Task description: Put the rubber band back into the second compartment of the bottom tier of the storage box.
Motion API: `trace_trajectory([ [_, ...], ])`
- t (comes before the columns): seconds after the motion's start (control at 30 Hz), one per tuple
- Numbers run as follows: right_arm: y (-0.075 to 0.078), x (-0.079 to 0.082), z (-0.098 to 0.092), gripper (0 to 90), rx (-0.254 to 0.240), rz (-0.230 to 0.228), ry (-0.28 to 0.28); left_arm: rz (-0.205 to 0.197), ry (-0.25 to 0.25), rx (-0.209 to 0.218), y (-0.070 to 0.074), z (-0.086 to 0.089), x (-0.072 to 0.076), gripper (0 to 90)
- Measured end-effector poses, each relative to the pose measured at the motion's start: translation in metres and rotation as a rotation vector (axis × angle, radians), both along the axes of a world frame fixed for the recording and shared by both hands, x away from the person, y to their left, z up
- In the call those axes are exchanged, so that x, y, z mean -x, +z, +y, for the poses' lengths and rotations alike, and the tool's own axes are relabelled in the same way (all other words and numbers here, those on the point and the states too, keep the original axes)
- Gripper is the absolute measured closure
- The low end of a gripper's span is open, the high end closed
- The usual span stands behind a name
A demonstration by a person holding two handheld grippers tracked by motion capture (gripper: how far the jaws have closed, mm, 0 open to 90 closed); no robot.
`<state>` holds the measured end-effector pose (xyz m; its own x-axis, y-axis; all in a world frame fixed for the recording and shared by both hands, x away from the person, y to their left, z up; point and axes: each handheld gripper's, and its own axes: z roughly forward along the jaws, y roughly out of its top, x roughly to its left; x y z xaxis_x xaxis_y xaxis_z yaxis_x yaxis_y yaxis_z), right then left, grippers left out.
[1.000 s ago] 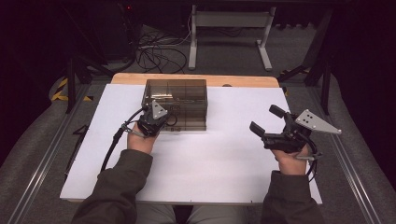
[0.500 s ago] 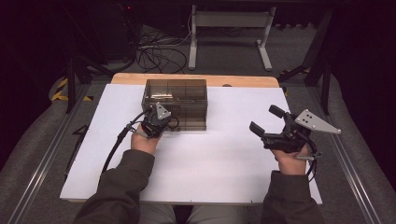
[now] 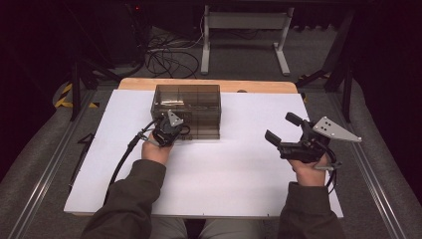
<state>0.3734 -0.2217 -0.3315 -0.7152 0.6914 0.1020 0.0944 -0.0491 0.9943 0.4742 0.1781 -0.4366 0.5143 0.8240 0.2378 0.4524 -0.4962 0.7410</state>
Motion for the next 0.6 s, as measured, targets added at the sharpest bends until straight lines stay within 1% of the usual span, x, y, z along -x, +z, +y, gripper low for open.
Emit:
trace_trajectory([
  [0.03,0.000,0.000,0.000,0.4,0.000,0.001,0.001,0.008,0.003,0.004,-0.001,0.000,-0.001,86.2],
  [0.13,0.000,0.000,0.000,0.4,0.001,0.002,0.001,0.012,0.008,0.005,-0.002,0.000,-0.002,86.2],
  [0.17,0.000,0.000,0.000,0.4,0.003,0.004,0.001,0.006,0.010,0.003,-0.004,-0.001,-0.003,86.2],
  [0.33,-0.001,-0.001,0.001,0.4,0.004,0.007,0.003,0.005,0.016,0.003,-0.006,-0.002,-0.004,86.1],
  [0.37,-0.001,-0.001,0.001,0.4,0.005,0.008,0.004,0.007,0.019,0.007,-0.007,-0.002,-0.005,86.1],
  [0.43,-0.001,-0.002,0.001,0.4,0.006,0.010,0.004,0.012,0.018,0.000,-0.008,-0.002,-0.006,86.1],
  [0.47,-0.001,-0.002,0.001,0.4,0.006,0.011,0.005,0.016,0.018,0.006,-0.010,-0.003,-0.007,86.1],
  [0.6,-0.002,-0.002,0.000,0.4,0.007,0.012,0.004,0.014,0.018,0.009,-0.011,-0.004,-0.007,86.0],
])
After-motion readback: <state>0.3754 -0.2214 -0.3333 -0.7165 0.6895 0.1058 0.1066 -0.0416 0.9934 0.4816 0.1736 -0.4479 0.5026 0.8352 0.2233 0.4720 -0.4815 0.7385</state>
